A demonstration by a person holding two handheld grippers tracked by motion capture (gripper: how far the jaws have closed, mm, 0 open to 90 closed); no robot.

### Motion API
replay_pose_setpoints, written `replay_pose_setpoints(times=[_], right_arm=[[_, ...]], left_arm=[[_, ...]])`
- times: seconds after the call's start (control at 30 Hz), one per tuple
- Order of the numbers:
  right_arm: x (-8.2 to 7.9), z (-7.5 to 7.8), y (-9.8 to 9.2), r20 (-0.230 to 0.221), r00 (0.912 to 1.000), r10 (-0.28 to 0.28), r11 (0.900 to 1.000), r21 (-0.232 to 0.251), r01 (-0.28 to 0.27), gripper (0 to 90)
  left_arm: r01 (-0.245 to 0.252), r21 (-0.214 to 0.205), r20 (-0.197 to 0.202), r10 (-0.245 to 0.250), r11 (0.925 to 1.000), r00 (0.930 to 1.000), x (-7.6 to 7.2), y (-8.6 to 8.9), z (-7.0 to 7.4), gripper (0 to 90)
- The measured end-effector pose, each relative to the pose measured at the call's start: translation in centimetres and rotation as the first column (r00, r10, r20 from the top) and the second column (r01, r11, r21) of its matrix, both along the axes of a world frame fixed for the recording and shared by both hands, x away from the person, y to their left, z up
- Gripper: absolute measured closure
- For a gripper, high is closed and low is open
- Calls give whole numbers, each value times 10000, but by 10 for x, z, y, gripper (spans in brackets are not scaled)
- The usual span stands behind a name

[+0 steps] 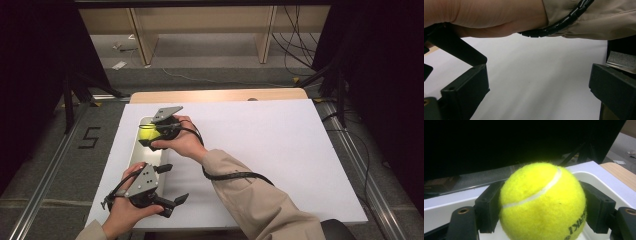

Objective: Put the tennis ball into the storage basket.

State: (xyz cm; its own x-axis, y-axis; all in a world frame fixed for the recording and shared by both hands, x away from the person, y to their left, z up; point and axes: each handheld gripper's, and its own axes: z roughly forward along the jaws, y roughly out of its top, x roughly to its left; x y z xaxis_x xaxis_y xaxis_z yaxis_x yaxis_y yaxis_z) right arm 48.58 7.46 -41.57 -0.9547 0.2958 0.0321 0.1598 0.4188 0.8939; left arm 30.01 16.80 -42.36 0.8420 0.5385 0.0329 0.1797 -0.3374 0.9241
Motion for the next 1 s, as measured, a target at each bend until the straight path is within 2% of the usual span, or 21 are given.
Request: replay_pose_setpoints(times=[1.0], right_arm=[[5,-11,5,-214,9998,53,9991,-428,-63,267]], left_arm=[[53,7,-4,-53,10000,10000,0,0,0,23]])
